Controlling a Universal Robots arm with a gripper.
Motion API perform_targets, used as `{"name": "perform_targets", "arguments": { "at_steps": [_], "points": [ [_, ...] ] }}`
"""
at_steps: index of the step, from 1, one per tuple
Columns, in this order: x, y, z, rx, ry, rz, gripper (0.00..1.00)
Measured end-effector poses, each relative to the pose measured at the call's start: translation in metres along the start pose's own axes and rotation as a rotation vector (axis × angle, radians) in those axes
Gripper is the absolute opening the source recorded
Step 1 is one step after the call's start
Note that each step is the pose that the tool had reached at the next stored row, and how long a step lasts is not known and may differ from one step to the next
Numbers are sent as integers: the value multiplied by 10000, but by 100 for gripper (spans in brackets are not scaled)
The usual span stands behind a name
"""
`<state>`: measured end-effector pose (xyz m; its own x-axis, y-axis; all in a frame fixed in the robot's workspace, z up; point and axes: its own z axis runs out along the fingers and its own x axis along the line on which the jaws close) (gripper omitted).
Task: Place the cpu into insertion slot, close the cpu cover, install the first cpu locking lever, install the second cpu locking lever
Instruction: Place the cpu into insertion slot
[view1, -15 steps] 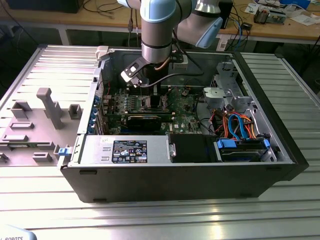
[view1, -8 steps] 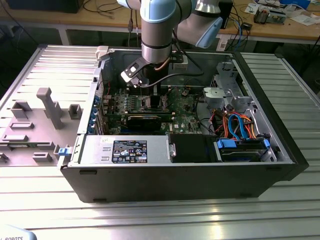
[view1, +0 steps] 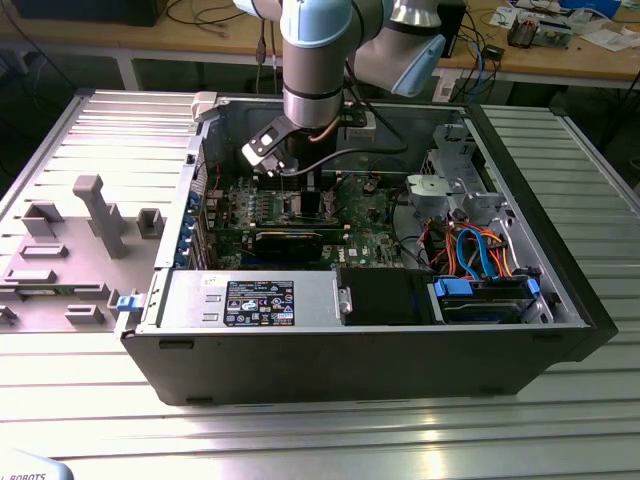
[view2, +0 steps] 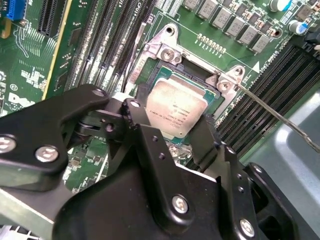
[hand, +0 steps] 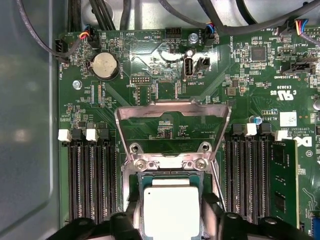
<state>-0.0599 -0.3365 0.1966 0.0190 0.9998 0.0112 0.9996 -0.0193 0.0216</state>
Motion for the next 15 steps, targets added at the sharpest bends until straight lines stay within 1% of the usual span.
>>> {"name": "perform_targets", "arguments": {
  "at_steps": [6, 10, 15],
  "points": [
    [0, 0, -2, 3, -5, 0, 62],
    [0, 0, -26, 3, -5, 0, 62],
    [1, 3, -150, 31, -5, 0, 62]
  ]
}}
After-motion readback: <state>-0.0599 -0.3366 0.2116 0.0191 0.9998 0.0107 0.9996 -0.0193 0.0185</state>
